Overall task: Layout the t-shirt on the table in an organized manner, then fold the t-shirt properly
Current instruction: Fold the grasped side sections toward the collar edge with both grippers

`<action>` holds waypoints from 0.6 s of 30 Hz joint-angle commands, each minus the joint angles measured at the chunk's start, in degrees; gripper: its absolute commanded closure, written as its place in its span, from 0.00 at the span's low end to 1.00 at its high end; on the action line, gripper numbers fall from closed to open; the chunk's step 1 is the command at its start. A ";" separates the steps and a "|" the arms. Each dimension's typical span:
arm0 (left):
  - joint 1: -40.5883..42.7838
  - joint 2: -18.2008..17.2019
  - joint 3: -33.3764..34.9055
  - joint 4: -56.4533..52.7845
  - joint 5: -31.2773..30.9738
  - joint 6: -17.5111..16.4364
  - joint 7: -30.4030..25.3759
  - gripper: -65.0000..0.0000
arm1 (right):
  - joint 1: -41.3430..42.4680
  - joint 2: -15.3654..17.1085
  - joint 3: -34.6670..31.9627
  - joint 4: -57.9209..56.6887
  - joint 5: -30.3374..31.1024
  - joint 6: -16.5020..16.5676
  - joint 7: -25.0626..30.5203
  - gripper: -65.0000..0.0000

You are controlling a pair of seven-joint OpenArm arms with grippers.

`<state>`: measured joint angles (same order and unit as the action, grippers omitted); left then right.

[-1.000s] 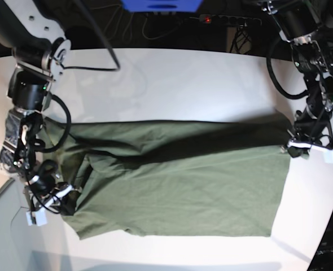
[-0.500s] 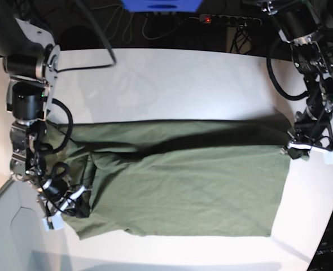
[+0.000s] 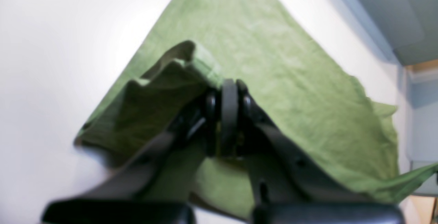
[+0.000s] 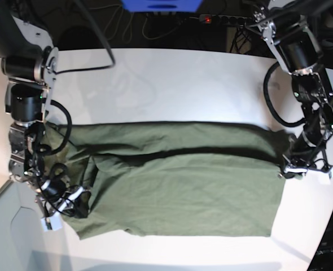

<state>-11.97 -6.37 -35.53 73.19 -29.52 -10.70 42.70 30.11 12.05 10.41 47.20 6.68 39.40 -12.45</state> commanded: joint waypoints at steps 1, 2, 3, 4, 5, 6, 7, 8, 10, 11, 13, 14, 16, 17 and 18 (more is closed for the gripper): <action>-1.53 -1.32 -0.12 -0.26 -0.50 -0.25 -0.90 0.98 | 1.94 0.83 0.18 0.93 1.28 0.60 1.59 1.00; -1.88 -1.58 -0.12 -1.41 -0.50 -0.25 -0.98 0.98 | 1.94 0.91 0.18 0.93 1.28 0.60 1.59 1.00; -2.32 -1.76 -0.12 -2.55 -0.50 -0.25 -0.98 0.98 | 1.94 0.91 0.09 0.93 1.28 0.60 1.50 0.99; -2.76 -1.85 -0.12 -3.61 -0.50 -0.25 -0.98 0.98 | 1.94 0.91 0.09 0.93 1.28 0.60 1.50 0.95; -3.46 -2.38 -0.12 -5.10 -0.42 -0.16 -0.98 0.96 | 1.94 0.91 0.09 0.93 1.28 0.60 1.50 0.88; -4.08 -3.08 -0.12 -6.77 -0.42 -0.16 -0.98 0.92 | 1.94 0.91 0.09 0.93 1.28 0.60 1.50 0.80; -4.87 -3.43 -0.12 -8.26 -0.59 -0.16 -0.98 0.87 | 1.85 0.91 0.09 0.93 1.28 0.60 1.50 0.73; -5.66 -3.78 -0.12 -9.76 -0.86 -0.16 -0.98 0.82 | 1.85 0.91 0.09 0.93 1.28 0.60 1.50 0.66; -7.51 -4.05 -0.30 -11.52 -0.59 -0.16 -1.07 0.69 | 1.23 1.00 0.53 0.93 1.28 0.60 1.50 0.51; -8.38 -4.22 -0.38 -12.22 -0.59 -0.16 -1.16 0.63 | 0.53 1.00 0.53 1.28 1.28 0.60 1.50 0.45; -9.79 -4.22 -0.38 -12.40 -0.59 -0.16 -2.30 0.53 | -0.44 1.88 0.62 1.37 1.28 0.60 1.50 0.35; -9.79 -4.22 -0.30 -11.96 -0.94 -0.16 -2.92 0.49 | -0.61 1.97 0.62 1.37 1.28 0.60 1.50 0.32; -9.79 -4.22 -0.21 -9.85 -1.03 -0.16 -2.65 0.48 | -2.64 2.50 0.71 1.46 1.28 0.60 1.50 0.30; -9.62 -4.13 -0.21 -8.70 -1.03 -0.16 -2.39 0.48 | -3.51 2.93 0.71 1.90 1.28 0.60 1.50 0.30; -8.56 -4.05 -0.30 -7.83 -1.03 -0.16 -1.77 0.48 | -4.66 3.20 0.71 2.69 1.28 0.60 1.50 0.30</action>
<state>-19.62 -9.85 -35.79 64.34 -29.87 -10.52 41.39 24.14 14.46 10.87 48.77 6.85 39.42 -12.38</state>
